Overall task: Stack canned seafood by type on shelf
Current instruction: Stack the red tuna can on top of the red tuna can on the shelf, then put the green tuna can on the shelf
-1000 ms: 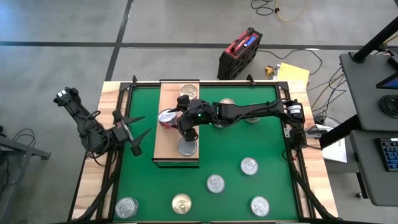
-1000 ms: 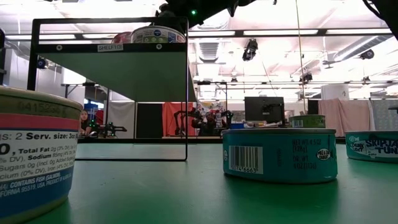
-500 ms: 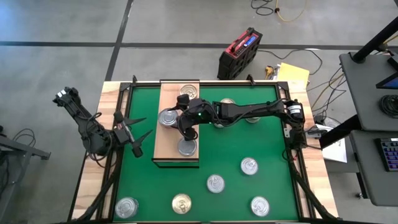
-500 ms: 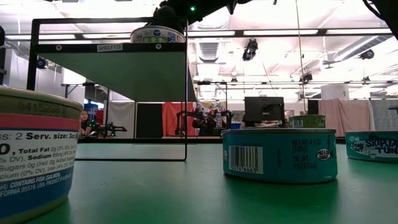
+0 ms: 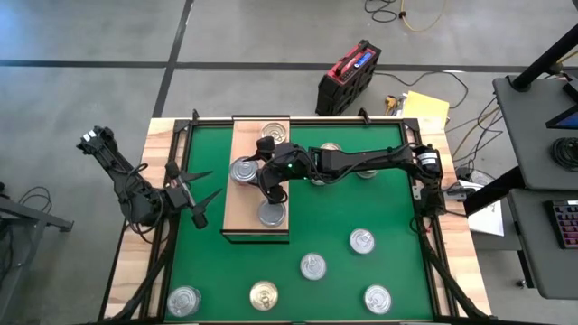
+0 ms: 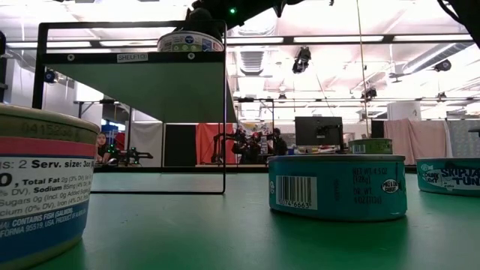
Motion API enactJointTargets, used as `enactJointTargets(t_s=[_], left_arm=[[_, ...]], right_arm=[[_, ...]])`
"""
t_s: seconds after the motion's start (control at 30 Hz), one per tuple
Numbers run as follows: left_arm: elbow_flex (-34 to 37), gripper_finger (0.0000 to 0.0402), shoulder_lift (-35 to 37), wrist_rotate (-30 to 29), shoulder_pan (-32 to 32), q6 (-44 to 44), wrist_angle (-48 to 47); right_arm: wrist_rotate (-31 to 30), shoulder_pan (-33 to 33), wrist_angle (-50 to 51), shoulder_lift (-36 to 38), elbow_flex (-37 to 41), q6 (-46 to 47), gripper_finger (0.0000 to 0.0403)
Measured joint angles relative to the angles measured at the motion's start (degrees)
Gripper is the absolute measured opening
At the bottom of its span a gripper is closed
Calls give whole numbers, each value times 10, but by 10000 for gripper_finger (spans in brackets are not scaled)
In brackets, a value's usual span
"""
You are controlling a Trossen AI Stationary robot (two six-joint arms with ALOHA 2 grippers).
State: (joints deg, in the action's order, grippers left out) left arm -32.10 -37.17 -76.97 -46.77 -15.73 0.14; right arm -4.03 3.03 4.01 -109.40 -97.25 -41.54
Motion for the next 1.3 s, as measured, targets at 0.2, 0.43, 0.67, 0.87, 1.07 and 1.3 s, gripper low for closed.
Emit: enactJointTargets(t_s=[0.2,0.43,0.67,0.87,1.07,1.3], left_arm=[[0,233,0,0,0,0,0],[0,233,0,0,0,0,0],[0,233,0,0,0,0,0],[0,233,0,0,0,1,0],[0,233,-6,2,0,18,0],[0,233,-32,130,0,39,13]], right_arm=[[0,1,0,0,0,-5,308],[0,6,0,0,0,-12,299],[0,8,-3,0,0,-11,301],[0,-6,12,25,0,6,309],[1,-33,75,62,0,72,302],[15,-81,98,79,37,151,280]])
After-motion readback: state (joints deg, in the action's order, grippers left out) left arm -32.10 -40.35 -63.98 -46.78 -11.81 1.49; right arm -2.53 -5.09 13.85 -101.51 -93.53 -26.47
